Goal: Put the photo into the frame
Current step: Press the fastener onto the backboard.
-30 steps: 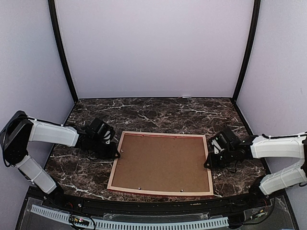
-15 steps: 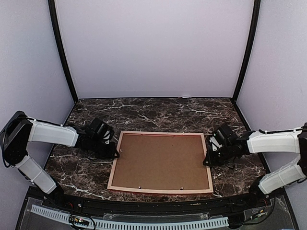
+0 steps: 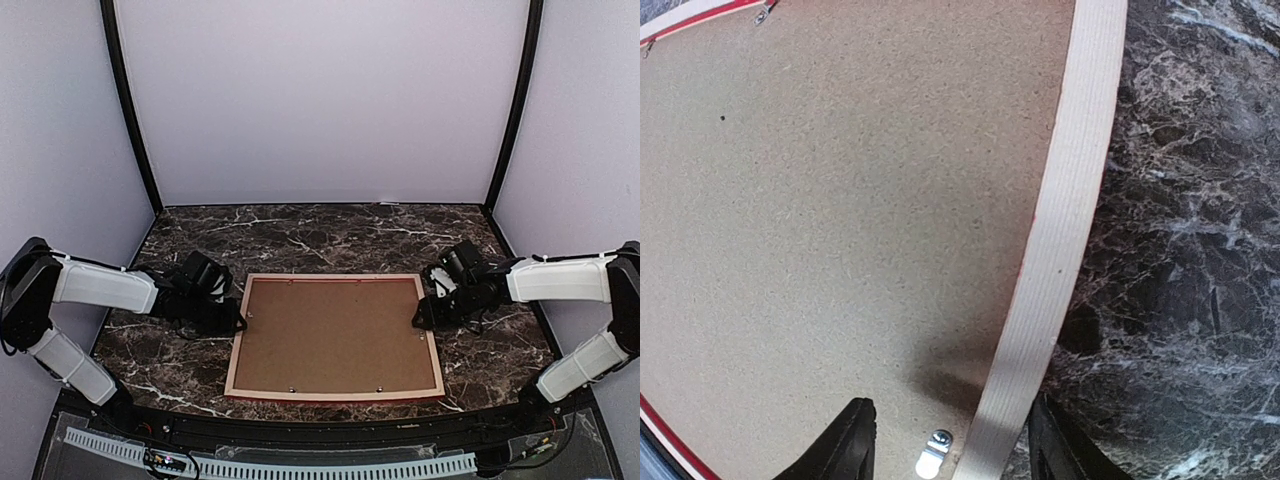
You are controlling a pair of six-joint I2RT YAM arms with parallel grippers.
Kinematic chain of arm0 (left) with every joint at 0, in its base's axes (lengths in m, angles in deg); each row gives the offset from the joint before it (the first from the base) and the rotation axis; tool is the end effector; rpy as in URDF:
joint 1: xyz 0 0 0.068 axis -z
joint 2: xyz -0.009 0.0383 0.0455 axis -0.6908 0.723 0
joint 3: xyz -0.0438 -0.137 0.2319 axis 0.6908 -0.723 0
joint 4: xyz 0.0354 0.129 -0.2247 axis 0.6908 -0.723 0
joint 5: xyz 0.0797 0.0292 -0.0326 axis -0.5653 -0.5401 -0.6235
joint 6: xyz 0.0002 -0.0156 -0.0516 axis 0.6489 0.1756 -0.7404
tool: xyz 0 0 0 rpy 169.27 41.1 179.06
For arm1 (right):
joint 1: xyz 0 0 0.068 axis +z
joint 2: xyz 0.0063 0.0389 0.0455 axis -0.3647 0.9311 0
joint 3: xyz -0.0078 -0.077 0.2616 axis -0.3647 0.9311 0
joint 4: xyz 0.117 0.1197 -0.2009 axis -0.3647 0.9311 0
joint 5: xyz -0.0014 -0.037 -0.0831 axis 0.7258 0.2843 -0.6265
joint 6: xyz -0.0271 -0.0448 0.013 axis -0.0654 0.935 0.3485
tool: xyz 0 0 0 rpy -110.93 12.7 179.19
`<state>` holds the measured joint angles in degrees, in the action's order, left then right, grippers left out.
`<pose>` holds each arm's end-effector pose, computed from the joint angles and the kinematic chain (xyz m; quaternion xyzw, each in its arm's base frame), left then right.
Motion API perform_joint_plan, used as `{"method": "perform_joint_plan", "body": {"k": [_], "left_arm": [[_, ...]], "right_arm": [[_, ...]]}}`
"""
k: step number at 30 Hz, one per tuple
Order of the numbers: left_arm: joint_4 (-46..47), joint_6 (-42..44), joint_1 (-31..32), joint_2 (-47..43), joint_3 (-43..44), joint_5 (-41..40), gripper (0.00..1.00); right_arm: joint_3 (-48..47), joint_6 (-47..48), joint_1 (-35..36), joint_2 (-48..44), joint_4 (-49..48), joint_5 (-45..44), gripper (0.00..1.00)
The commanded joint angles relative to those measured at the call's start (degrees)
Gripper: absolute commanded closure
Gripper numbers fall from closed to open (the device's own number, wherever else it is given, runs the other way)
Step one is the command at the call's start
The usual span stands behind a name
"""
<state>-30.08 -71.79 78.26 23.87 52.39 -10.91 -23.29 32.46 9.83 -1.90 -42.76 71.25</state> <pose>0.2214 -0.1584 0.1468 -0.0050 0.9463 -0.2392 0.2174 0.2138 0.1351 0.1615 -0.0859 0.9619 0.1732 0.1934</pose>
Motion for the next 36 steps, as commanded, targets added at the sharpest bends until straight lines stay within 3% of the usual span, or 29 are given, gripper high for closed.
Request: {"method": "perform_joint_plan", "body": {"k": [1, 13, 36], "left_arm": [[-0.1, -0.7, 1.0, 0.0, -2.0, 1.9, 0.81], [-1.7, -0.3, 1.0, 0.1, -0.9, 1.2, 0.80], [-2.1, 0.2, 1.0, 0.1, -0.6, 0.8, 0.80]], "right_arm": [[-1.4, 0.4, -0.2, -0.6, -0.7, 0.7, 0.46], [0.7, -1.5, -0.2, -6.9, 6.3, -2.4, 0.47], [2.7, -6.9, 4.8, -4.7, 8.4, -6.6, 0.49]]}}
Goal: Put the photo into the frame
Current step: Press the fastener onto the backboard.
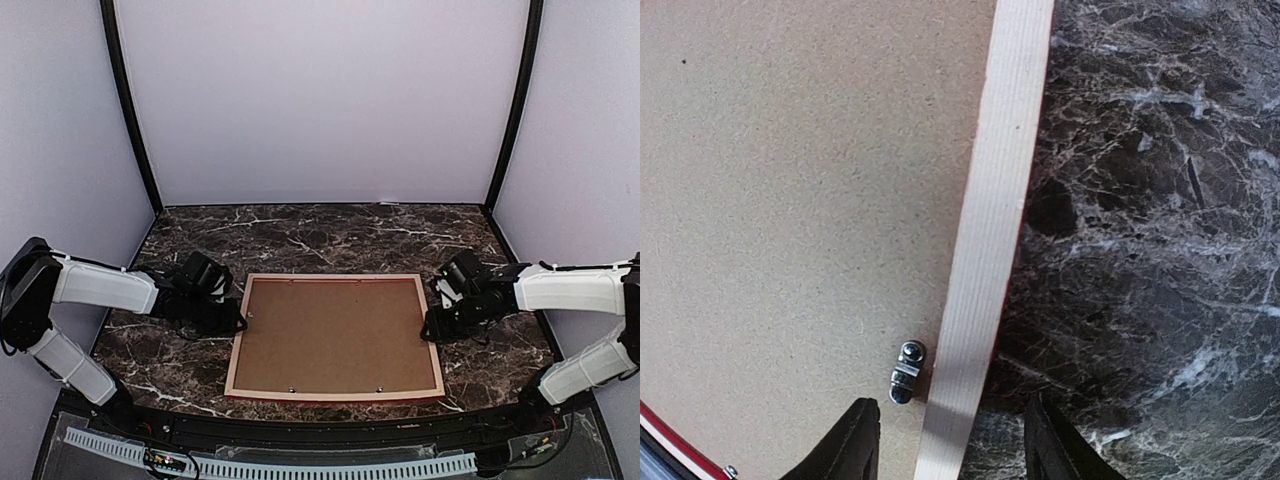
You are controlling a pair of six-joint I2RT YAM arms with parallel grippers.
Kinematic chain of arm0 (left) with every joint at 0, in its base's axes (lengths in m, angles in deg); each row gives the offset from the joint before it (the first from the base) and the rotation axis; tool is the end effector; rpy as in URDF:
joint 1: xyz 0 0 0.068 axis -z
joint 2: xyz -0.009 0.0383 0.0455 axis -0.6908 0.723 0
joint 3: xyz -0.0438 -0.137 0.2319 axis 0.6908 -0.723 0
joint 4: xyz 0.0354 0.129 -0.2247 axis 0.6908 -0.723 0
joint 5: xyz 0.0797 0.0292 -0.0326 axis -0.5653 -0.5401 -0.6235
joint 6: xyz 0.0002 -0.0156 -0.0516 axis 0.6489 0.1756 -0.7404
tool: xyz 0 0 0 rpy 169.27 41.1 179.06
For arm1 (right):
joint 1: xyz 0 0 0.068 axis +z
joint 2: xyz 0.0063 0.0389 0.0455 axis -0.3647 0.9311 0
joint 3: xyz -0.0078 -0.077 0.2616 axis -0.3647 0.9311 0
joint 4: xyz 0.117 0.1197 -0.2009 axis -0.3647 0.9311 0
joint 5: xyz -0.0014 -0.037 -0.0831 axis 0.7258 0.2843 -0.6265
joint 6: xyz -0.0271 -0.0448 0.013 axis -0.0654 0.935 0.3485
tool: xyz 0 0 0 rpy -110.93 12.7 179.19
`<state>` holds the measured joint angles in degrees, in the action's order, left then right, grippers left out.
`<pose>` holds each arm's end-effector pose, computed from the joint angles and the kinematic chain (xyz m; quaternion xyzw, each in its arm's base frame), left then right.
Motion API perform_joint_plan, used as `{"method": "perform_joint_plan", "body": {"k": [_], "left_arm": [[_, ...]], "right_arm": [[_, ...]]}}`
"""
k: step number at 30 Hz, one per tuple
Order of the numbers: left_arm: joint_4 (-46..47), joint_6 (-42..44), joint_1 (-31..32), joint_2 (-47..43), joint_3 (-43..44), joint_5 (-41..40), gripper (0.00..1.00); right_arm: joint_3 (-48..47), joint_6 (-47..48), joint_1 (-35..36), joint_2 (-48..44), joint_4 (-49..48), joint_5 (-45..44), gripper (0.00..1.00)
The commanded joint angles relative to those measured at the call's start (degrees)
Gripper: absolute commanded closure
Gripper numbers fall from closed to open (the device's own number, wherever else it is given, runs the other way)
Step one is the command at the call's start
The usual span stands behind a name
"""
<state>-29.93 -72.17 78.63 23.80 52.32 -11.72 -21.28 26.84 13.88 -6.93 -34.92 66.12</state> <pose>0.2206 -0.1594 0.1469 -0.0073 0.9463 -0.2361 0.2209 0.1852 0.1329 0.1642 -0.0612 0.9754 0.1309 0.1667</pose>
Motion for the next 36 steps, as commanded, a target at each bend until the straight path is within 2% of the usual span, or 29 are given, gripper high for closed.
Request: {"method": "perform_joint_plan", "body": {"k": [1, 25, 36], "left_arm": [[-2.2, 0.6, 0.7, 0.2, -0.5, 1.6, 0.80], [-2.9, 0.8, 0.7, -0.2, -0.2, 1.3, 0.80], [-2.9, 0.8, 0.7, 0.0, 0.1, 1.4, 0.80]], "right_arm": [[0.6, -1.3, 0.8, 0.2, 0.6, -1.5, 0.49], [3.3, -5.0, 1.6, -2.7, 0.3, -2.4, 0.49], [3.2, -5.4, 2.5, -0.6, 0.4, -4.8, 0.49]]}}
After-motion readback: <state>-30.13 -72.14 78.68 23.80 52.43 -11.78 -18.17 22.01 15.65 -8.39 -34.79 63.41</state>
